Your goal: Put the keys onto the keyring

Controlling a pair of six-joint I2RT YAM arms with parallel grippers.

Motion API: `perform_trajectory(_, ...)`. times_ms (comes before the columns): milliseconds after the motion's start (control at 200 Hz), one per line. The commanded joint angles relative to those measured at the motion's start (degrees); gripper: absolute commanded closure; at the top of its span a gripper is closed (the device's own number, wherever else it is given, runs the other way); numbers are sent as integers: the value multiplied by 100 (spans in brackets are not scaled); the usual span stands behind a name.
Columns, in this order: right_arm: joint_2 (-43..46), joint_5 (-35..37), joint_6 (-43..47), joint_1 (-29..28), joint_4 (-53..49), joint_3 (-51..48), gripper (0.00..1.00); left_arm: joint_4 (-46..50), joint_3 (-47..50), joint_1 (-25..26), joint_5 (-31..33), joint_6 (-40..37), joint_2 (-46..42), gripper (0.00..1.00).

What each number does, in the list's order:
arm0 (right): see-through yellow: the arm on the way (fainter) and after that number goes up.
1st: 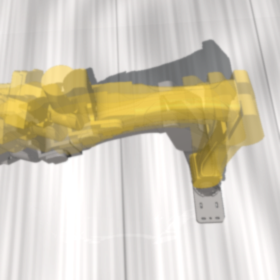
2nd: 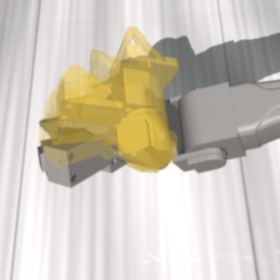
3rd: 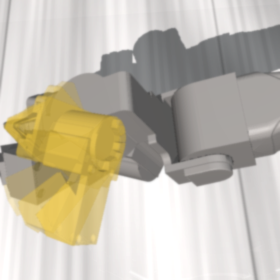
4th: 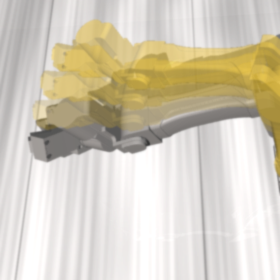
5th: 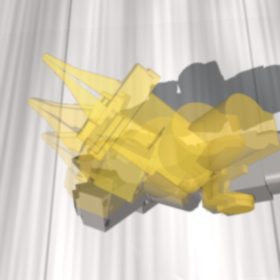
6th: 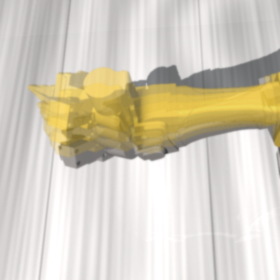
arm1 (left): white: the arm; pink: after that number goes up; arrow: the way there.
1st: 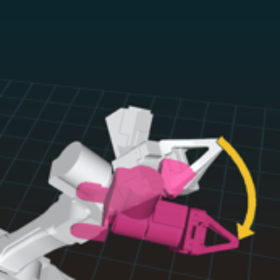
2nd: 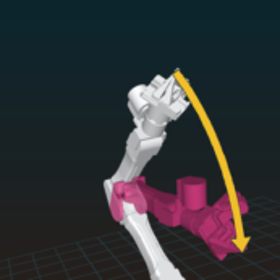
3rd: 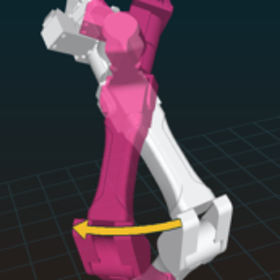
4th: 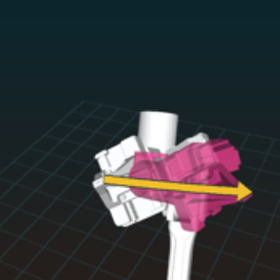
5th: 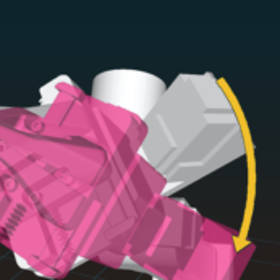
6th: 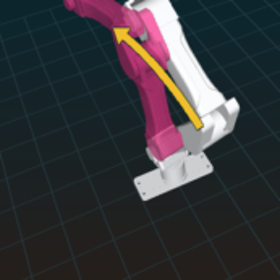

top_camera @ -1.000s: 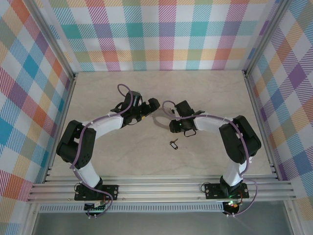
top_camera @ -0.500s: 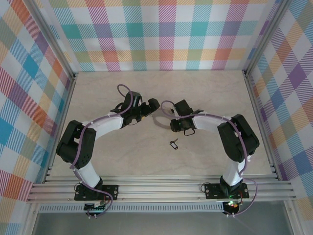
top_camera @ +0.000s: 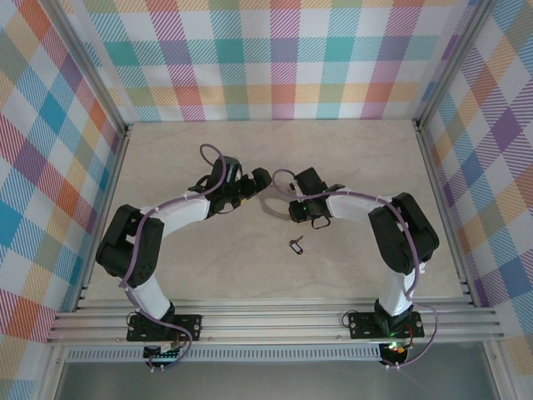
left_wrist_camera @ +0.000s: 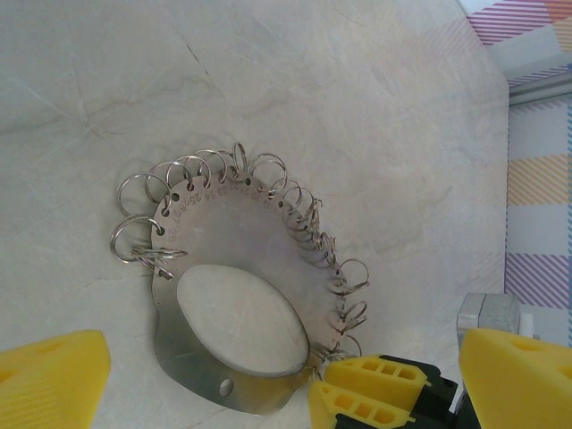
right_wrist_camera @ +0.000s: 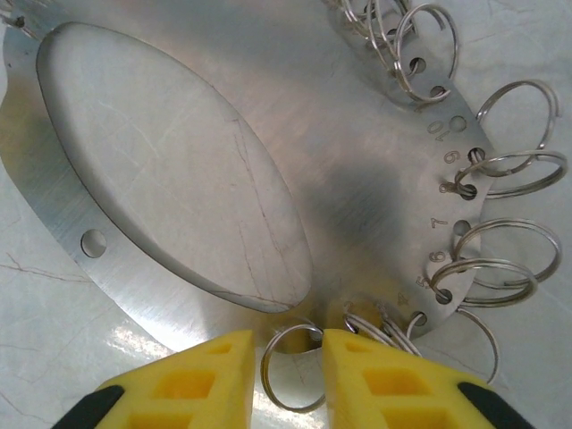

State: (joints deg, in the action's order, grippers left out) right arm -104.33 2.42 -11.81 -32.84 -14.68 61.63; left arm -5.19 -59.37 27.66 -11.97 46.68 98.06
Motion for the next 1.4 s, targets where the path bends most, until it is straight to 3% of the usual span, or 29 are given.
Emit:
perform_trajectory(0,-16,18,131,-39,-107,43,72,-211,58,26,-7,2,-174,0)
perform_trajectory(360,206,-127,368,-78,-92,-136,64,-265,64,28,-34,37,-159,0)
perform_trajectory(690,154,4,469,-144,-91,-138,63,-322,64,28,-69,79,-113,0)
perform_trajectory(1125,-33,355,584,-174,-140,-10,67,-351,75,24,-71,99,-107,0)
perform_trajectory(1395,-71,485,610,-188,-159,25,74,-394,87,26,-86,109,-94,0)
